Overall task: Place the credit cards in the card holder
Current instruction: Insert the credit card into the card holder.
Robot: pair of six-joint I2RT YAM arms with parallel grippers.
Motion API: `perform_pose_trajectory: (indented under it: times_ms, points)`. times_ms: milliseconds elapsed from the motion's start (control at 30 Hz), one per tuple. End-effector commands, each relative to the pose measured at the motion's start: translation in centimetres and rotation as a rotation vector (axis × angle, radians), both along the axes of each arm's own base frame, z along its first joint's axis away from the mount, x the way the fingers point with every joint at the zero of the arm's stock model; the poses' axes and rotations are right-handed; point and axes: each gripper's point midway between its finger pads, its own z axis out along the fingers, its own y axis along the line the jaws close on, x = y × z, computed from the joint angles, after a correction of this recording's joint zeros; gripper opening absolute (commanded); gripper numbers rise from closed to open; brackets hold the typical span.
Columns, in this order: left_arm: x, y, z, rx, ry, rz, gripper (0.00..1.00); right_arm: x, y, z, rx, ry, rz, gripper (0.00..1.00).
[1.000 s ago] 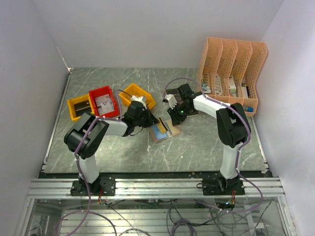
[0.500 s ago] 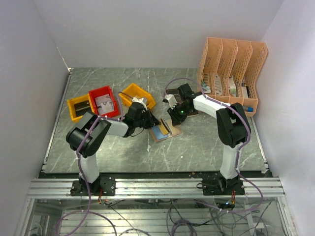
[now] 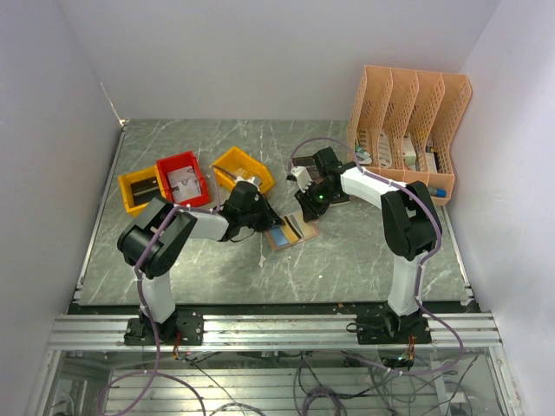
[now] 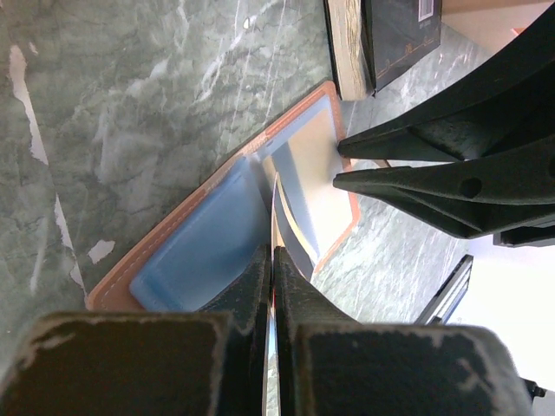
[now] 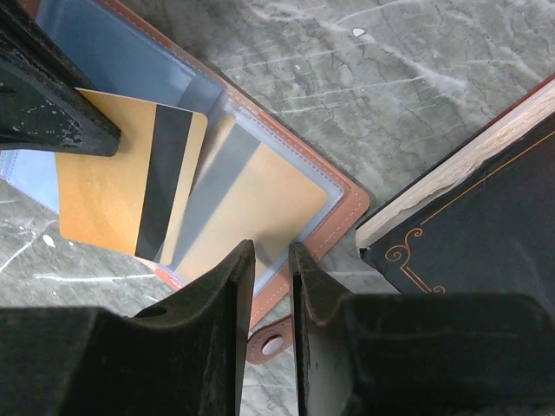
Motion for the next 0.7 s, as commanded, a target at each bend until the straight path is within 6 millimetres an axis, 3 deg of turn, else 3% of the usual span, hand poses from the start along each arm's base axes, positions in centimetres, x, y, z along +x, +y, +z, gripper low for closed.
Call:
perform_pose_trajectory:
  times_ms: [0,667]
  points:
    - [-0.4,0.2,-1.4,0.062,0.063,0.016,0.07,-0.1,0.5,0.1,0.01,0.009,0.018,0.23]
    - [-0.6,0.0,-2.7,0.108,0.112,0.041,0.11,-0.1,0.6,0.1,0.011,0.007,0.019,0.24]
